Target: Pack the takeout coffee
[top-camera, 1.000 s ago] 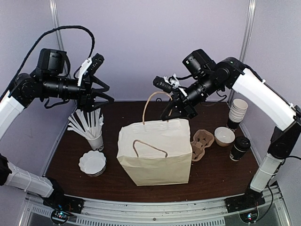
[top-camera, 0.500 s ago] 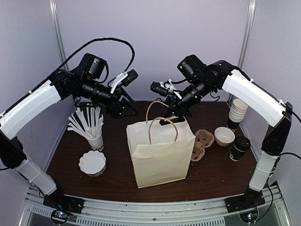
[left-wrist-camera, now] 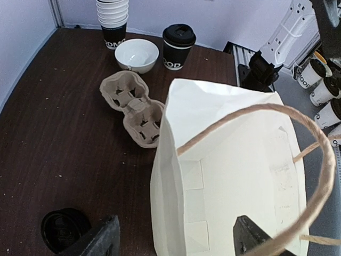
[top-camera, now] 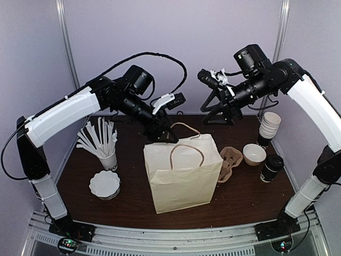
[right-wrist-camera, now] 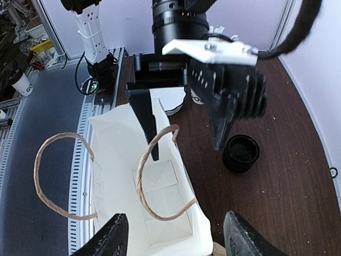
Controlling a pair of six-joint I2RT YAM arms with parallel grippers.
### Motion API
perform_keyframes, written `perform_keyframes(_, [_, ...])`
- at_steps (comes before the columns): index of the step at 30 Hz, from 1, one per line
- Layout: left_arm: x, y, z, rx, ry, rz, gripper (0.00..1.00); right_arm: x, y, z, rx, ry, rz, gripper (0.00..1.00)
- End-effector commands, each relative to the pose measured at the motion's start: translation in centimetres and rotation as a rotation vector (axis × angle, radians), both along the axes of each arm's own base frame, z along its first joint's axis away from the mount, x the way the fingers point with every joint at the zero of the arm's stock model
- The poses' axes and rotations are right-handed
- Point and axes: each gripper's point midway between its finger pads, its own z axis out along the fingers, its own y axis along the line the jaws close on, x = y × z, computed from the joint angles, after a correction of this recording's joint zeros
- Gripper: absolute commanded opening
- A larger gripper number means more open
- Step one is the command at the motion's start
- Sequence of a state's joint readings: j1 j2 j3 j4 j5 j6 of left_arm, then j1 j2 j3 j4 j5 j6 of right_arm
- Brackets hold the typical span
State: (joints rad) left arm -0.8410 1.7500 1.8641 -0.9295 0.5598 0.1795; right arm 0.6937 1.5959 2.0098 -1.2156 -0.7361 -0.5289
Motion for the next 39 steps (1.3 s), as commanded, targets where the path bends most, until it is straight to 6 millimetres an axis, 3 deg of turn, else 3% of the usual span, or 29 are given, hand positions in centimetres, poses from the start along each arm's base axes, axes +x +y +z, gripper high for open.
perform_keyframes(1, [-0.1,-1.2,-0.1,0.025,0.005,-0.02,0.76,0.1,-2.3,-0.3,-0.023,-0.005,-0.044,0.65])
perform_keyframes(4, [1.3,-1.6,-1.3,0.075,0.0,0.027,0.7,0.6,-4.0,-1.4,-0.026,0.04,-0.085,0.64])
perform_keyframes(6, [1.2,-1.8,-2.0,0.092,0.028,0.009,0.64,1.1,-5.4,-2.3,-0.02,0.094,-0.124,0.63])
perform_keyframes(14, [0.9,-1.5,-2.6,0.125,0.057,0.01,0.32,4.2,-11.3,-7.6,-0.14,0.152,-0.347,0.58])
perform_keyframes(19, [1.0,-1.1,-2.3,0.136,0.026,0.011,0.07,5.2,-12.6,-10.5,-0.198,0.183,-0.421,0.56])
perform_keyframes(29, [0.8,1.6,0.5,0.123,-0.089,0.074,0.0,9.1,-15.4,-19.4,-0.491,0.226,-0.523,0.6])
perform_keyframes(35, [0.8,2.6,-0.6,0.139,-0.092,0.093,0.0,10.5,-17.4,-22.8,-0.658,0.238,-0.573,0.6])
perform_keyframes(39, [1.0,2.8,-2.0,0.162,-0.071,0.104,0.0,9.9,-17.5,-24.1,-0.698,0.269,-0.523,0.59])
